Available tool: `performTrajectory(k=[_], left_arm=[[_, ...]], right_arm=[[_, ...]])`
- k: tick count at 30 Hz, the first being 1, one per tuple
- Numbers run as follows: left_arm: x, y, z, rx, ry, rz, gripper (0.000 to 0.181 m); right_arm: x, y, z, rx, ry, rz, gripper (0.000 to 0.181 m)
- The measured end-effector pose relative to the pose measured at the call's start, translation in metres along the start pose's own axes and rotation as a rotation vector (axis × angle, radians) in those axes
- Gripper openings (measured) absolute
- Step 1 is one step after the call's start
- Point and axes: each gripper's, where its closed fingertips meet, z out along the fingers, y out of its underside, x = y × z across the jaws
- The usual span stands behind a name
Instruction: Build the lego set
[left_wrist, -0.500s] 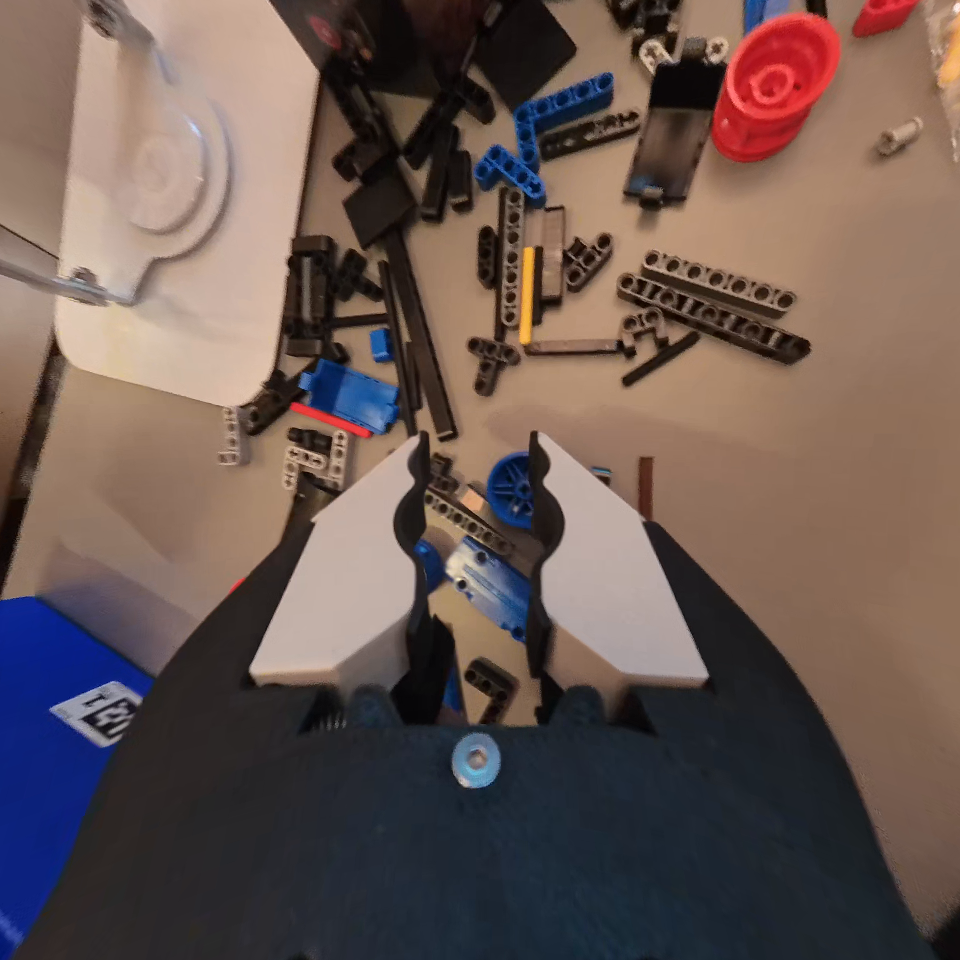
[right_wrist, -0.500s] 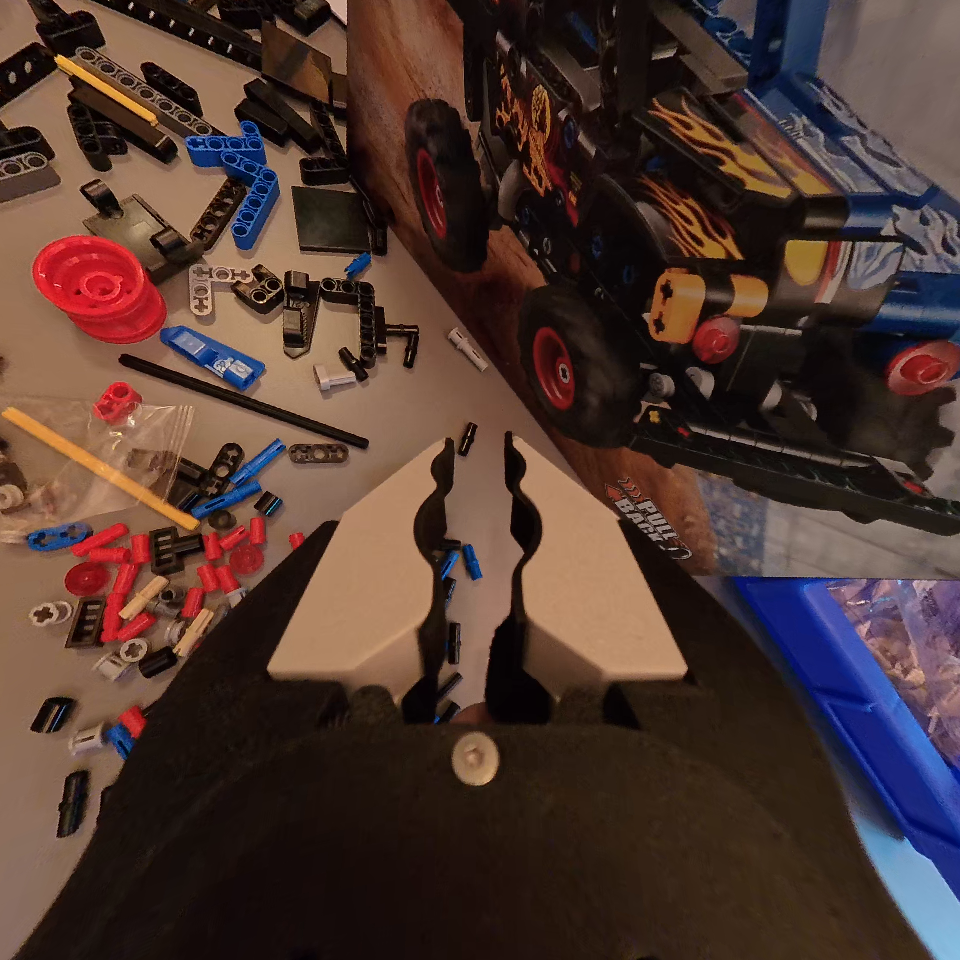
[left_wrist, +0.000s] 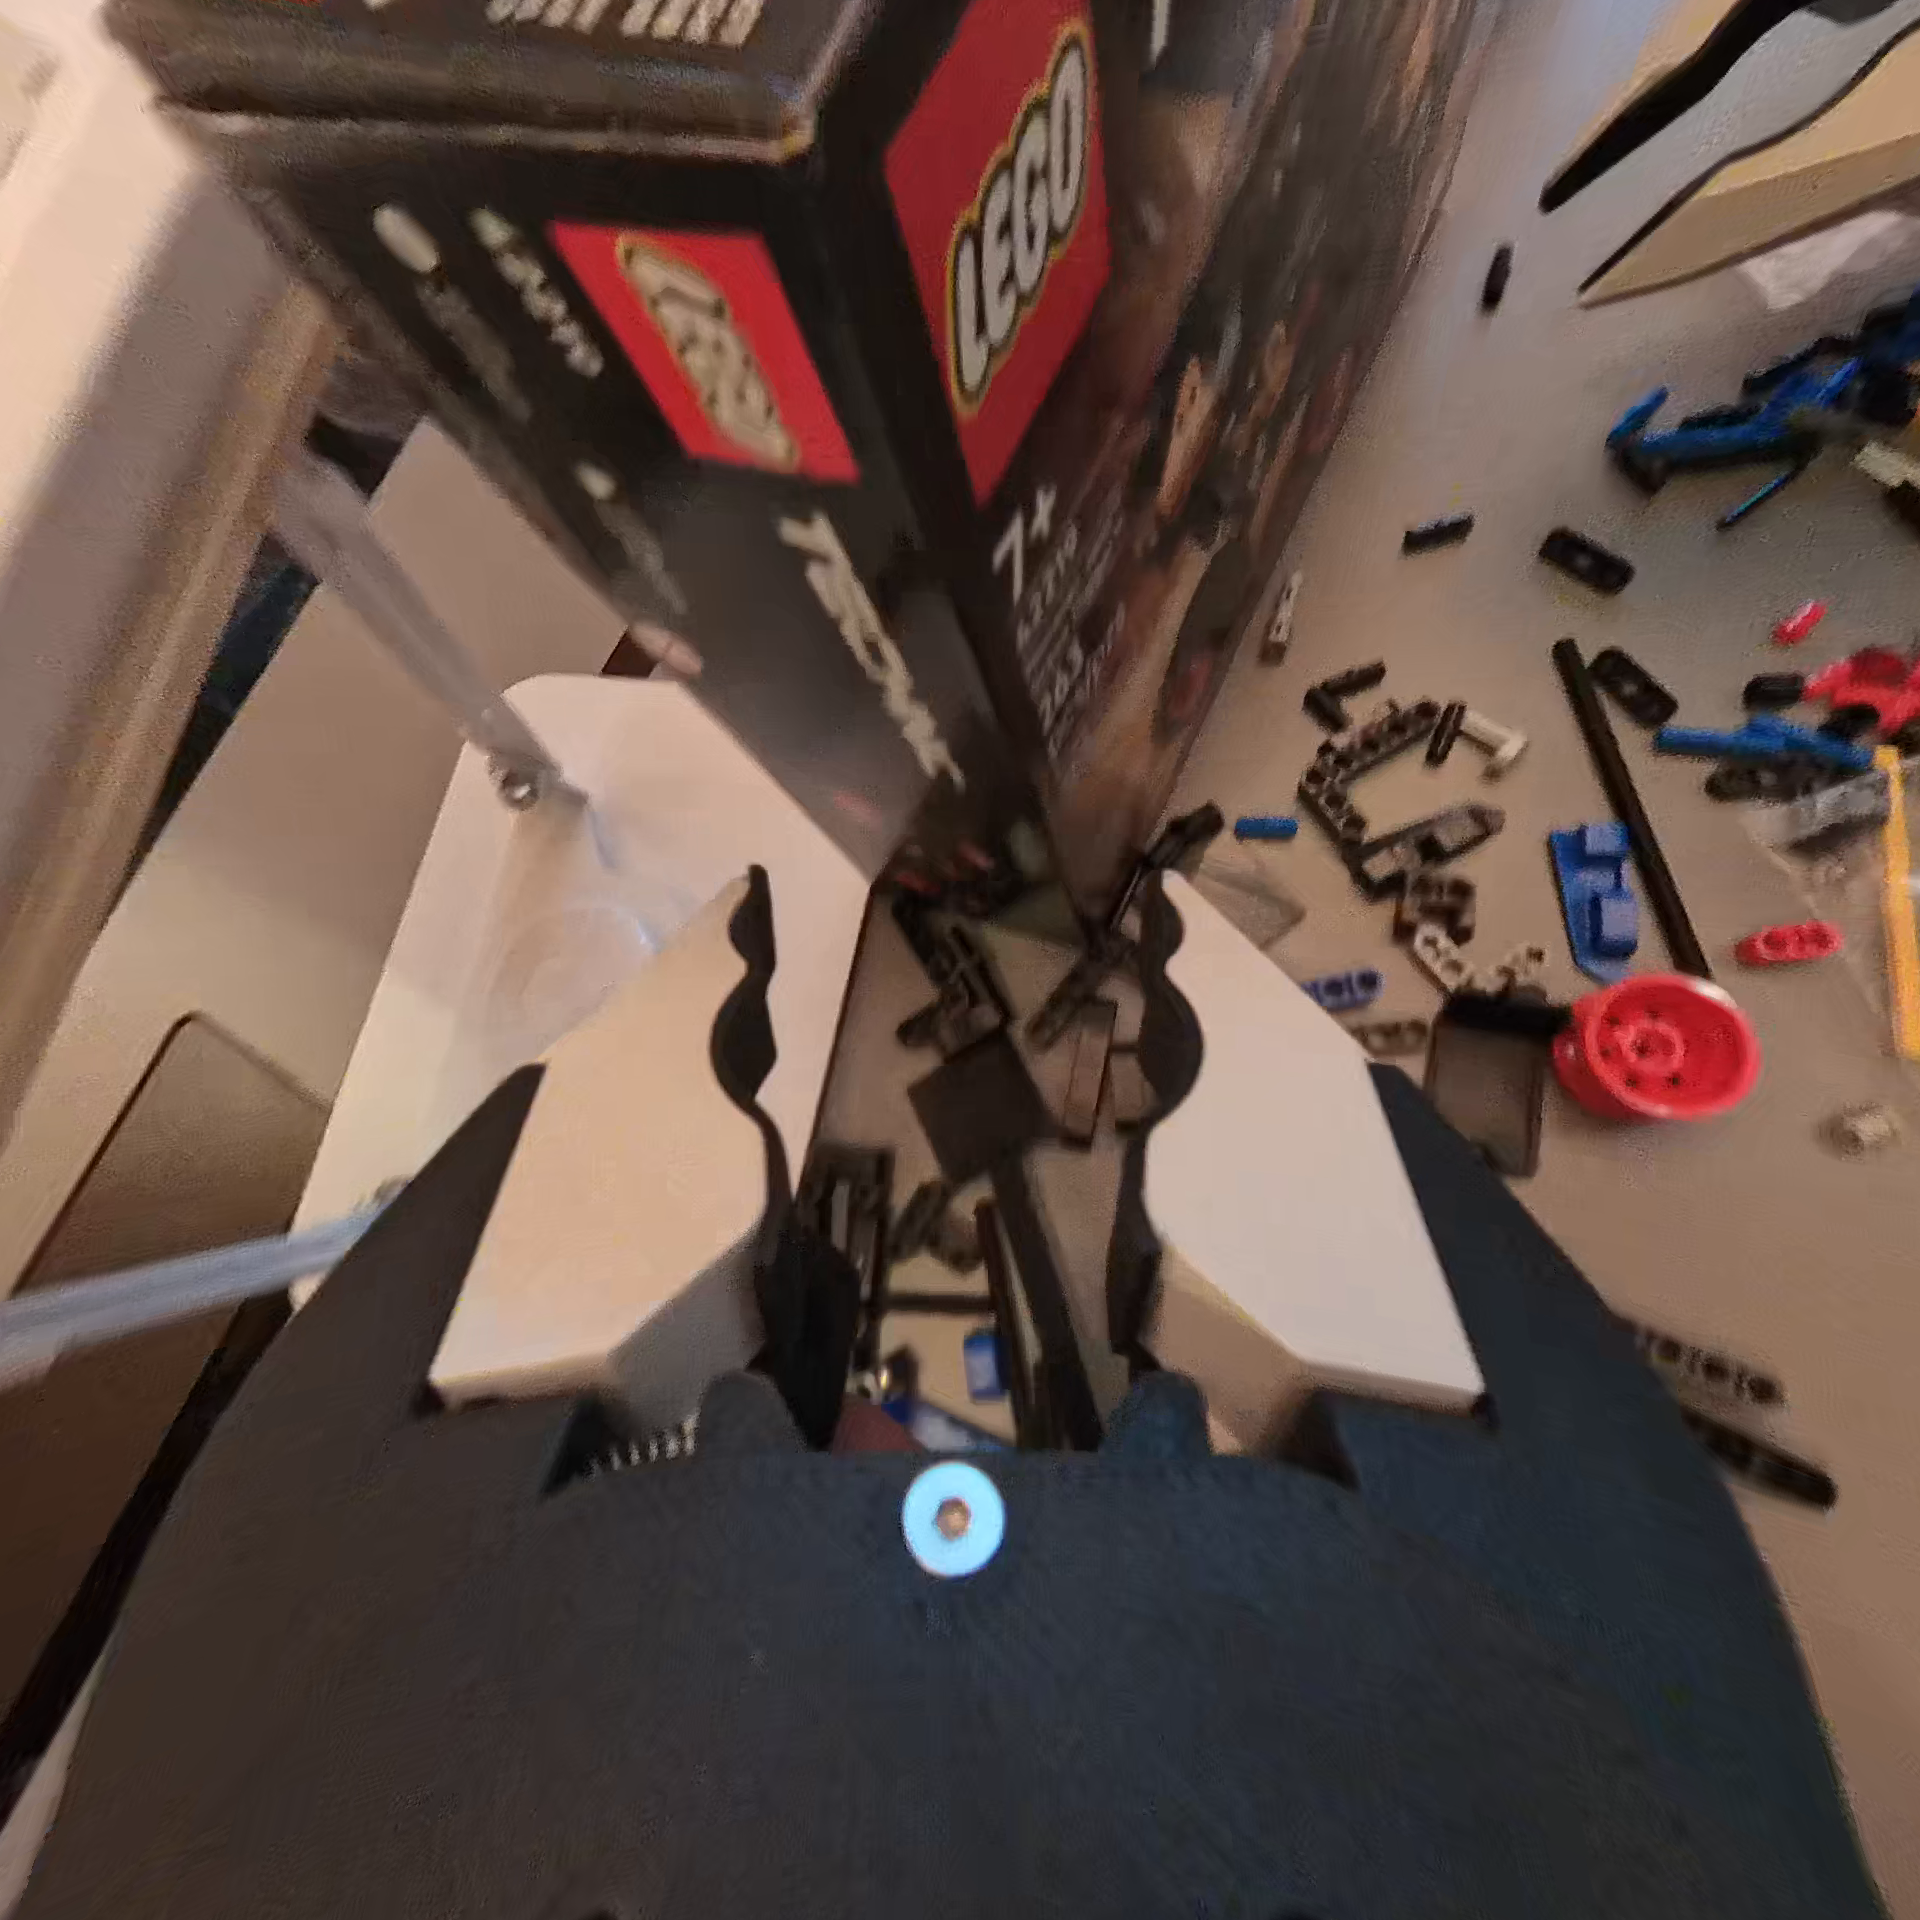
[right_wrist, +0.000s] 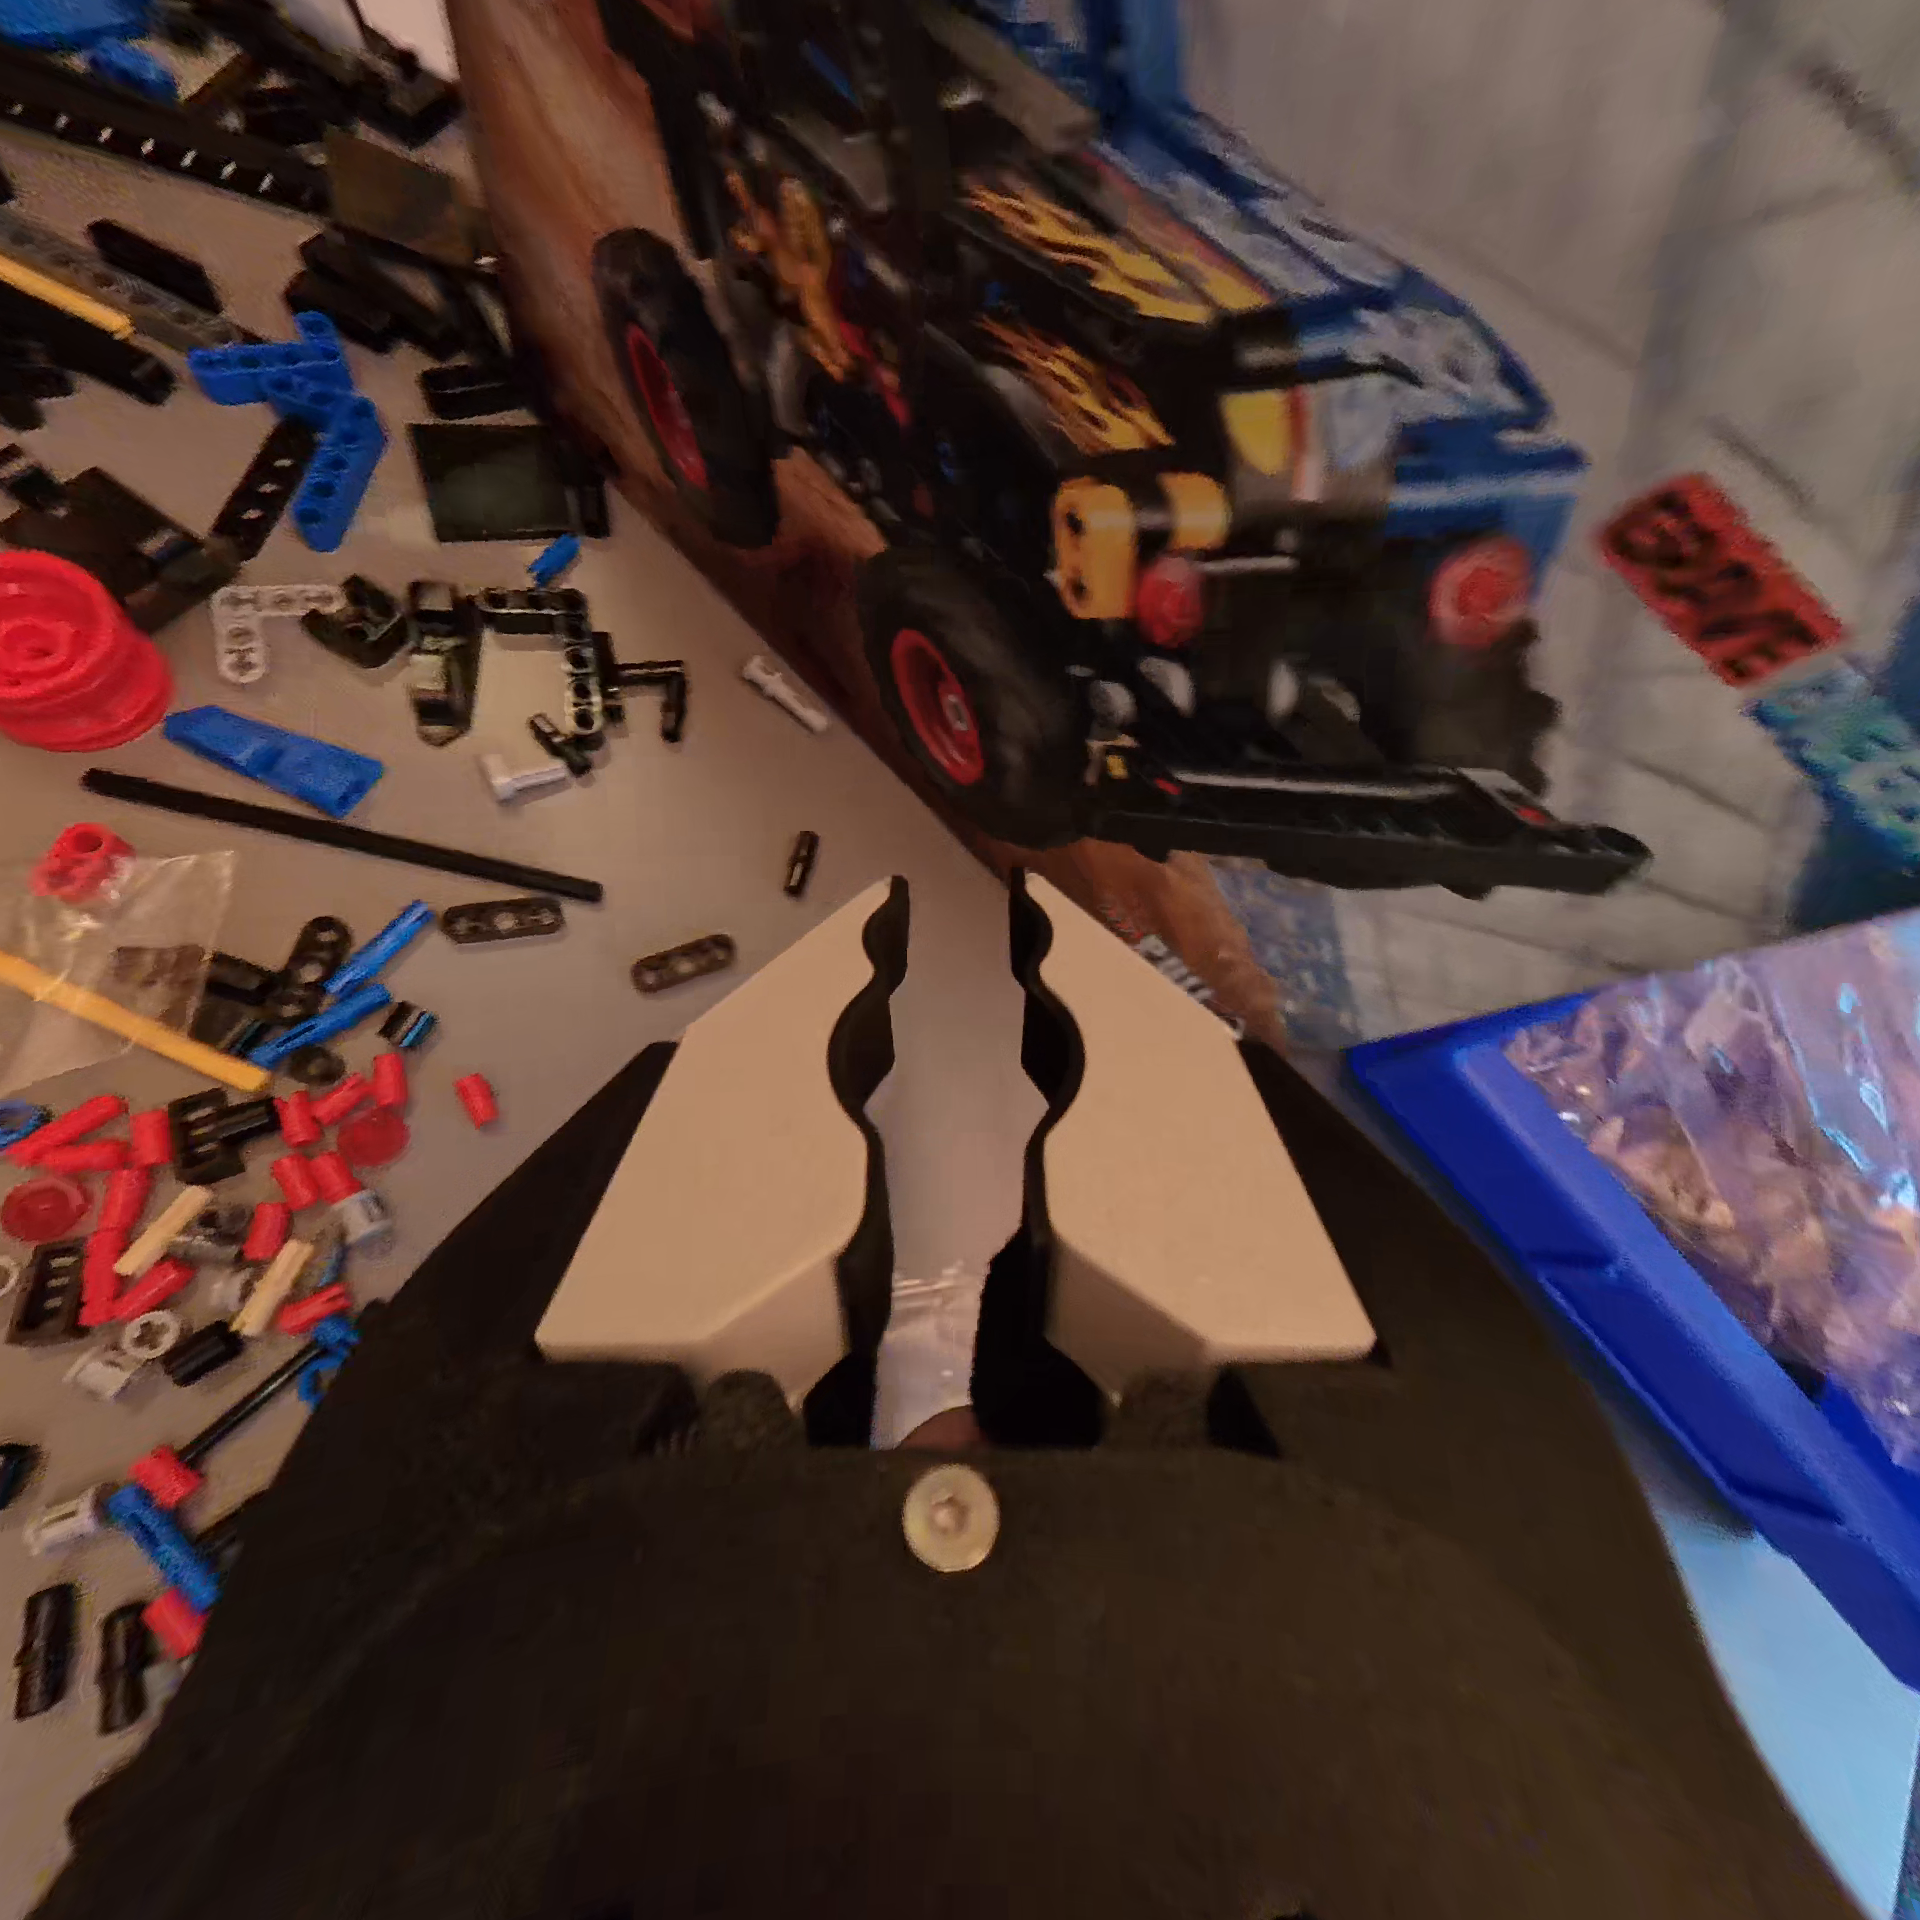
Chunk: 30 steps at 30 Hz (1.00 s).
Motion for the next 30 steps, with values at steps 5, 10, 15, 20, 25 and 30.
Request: performTrajectory(k=[5, 10, 15, 20, 25, 30], left_arm=[[0.01, -0.024, 0.024, 0.026, 0.029, 0.042, 0.045], [0.018, -0.034, 0.033, 0.012, 0.091, 0.042, 0.044], [0.029, -0.036, 0.025, 0.026, 0.253, 0.041, 0.045], [0.0, 0.014, 0.005, -0.127, 0.179, 0.101, 0.038], [-0.001, 0.082, 0.005, -0.345, 0.15, 0.176, 0.039], [0.008, 0.086, 0.016, -0.299, 0.145, 0.17, 0.03]], right_arm=[[0.025, 0.009, -0.005, 0.022, 0.061, 0.099, 0.019], [0.03, 0.009, -0.008, 0.02, 0.083, 0.098, 0.019], [0.027, 0.009, -0.008, 0.015, 0.08, 0.083, 0.018], [0.026, 0.007, -0.009, 0.015, 0.078, 0.071, 0.018], [0.021, 0.007, -0.007, 0.009, 0.064, 0.055, 0.018], [0.018, 0.007, -0.005, 0.005, 0.058, 0.049, 0.018]])
